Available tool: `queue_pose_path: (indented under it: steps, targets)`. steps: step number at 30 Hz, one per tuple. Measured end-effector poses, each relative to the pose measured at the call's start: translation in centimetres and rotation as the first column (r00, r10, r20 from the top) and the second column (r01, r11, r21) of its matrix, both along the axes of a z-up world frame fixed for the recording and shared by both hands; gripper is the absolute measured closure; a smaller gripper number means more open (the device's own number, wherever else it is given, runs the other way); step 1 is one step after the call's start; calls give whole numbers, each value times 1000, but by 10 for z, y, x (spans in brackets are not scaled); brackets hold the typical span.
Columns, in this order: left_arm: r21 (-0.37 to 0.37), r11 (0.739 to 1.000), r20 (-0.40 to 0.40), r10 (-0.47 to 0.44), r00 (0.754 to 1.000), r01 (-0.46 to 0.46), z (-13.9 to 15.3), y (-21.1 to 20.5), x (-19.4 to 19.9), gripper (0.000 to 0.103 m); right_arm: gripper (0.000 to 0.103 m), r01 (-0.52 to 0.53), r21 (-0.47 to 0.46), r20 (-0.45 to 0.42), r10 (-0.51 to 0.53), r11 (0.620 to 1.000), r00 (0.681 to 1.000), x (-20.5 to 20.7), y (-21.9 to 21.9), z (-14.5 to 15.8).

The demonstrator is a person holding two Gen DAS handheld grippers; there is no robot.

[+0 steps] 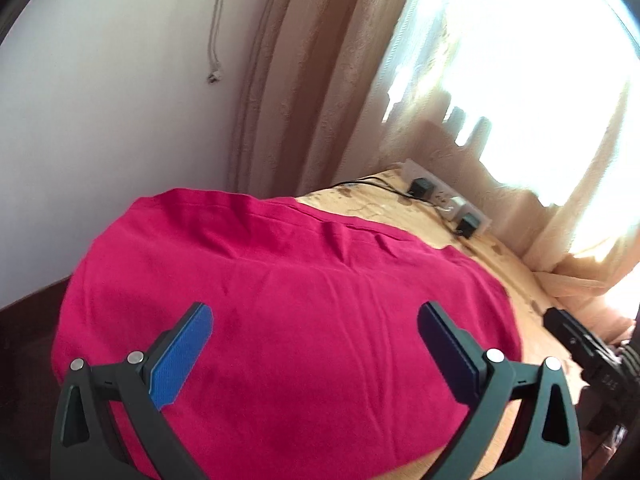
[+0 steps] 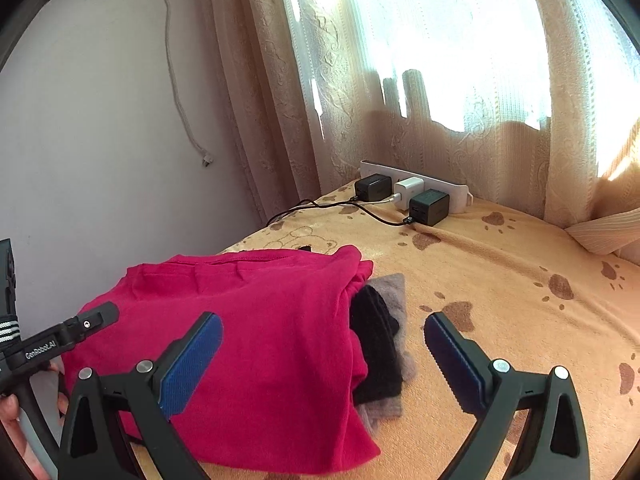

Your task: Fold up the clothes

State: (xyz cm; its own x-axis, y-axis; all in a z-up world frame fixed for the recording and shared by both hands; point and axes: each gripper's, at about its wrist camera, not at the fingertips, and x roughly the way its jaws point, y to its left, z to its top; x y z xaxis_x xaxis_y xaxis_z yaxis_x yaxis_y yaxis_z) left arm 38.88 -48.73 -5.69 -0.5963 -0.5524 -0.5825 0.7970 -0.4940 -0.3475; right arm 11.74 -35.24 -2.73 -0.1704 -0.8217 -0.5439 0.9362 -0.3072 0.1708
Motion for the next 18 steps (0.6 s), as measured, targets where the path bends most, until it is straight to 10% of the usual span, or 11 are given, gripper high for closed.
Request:
queue_pose_path:
  steps: [7, 12, 18]
  targets:
    - [110, 993, -22, -37, 999, 39, -17, 28, 23, 0, 0, -59, -16, -97, 57, 998, 994, 39, 46, 6]
    - [-91, 985, 150, 160, 976, -147, -2, 69, 48, 0, 0, -122, -2, -122, 121, 993, 985, 67, 69, 0]
    - [-78, 959, 145, 282, 948, -273, -4, 95, 71, 0, 0, -167, -1, -183, 164, 986, 969, 97, 96, 0]
